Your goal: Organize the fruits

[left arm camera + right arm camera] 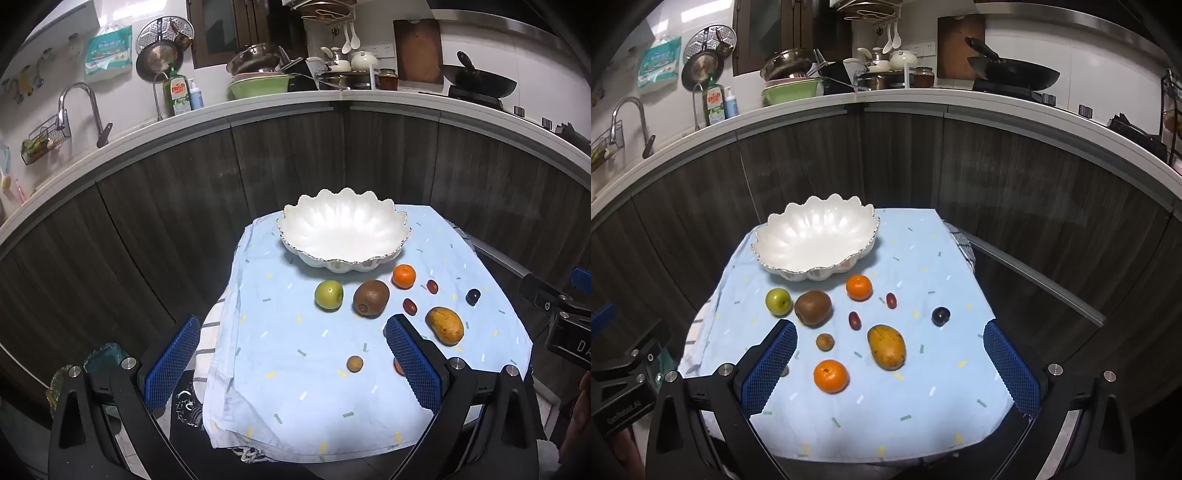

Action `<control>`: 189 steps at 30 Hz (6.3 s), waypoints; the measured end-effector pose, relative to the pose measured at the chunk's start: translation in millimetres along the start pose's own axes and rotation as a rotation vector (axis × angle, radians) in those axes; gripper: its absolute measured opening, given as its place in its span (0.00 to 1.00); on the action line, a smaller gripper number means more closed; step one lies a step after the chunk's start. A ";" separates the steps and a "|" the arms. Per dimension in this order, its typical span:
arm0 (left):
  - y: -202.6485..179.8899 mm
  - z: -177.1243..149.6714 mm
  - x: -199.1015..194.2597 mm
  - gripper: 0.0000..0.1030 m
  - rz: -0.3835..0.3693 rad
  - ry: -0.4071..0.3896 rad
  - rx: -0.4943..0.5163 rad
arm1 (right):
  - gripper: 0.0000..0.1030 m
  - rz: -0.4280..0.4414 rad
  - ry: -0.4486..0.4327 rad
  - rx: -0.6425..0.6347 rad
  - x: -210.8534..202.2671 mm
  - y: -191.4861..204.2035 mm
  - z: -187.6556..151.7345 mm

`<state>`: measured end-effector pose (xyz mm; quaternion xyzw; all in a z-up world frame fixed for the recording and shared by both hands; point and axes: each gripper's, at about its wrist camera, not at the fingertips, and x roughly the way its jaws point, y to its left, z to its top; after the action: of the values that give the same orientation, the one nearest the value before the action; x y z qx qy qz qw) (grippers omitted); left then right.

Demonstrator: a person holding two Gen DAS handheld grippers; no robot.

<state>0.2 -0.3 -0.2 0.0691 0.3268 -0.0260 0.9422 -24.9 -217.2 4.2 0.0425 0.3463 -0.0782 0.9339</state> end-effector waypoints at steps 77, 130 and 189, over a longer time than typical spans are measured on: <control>-1.5 -5.9 1.5 0.99 -0.015 0.011 -0.016 | 0.99 0.002 -0.006 -0.003 -2.9 1.4 -4.2; -8.7 1.0 0.1 0.99 -0.016 -0.022 0.021 | 0.99 -0.004 -0.017 -0.033 4.7 2.2 -0.1; -72.3 -61.2 156.7 0.63 -0.164 0.242 0.182 | 0.99 0.060 0.089 -0.193 161.5 4.7 -52.5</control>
<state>78.9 -63.4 -153.0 0.1299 0.4387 -0.1238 0.8805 63.1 -224.4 -140.9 -0.0339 0.3921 -0.0146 0.9192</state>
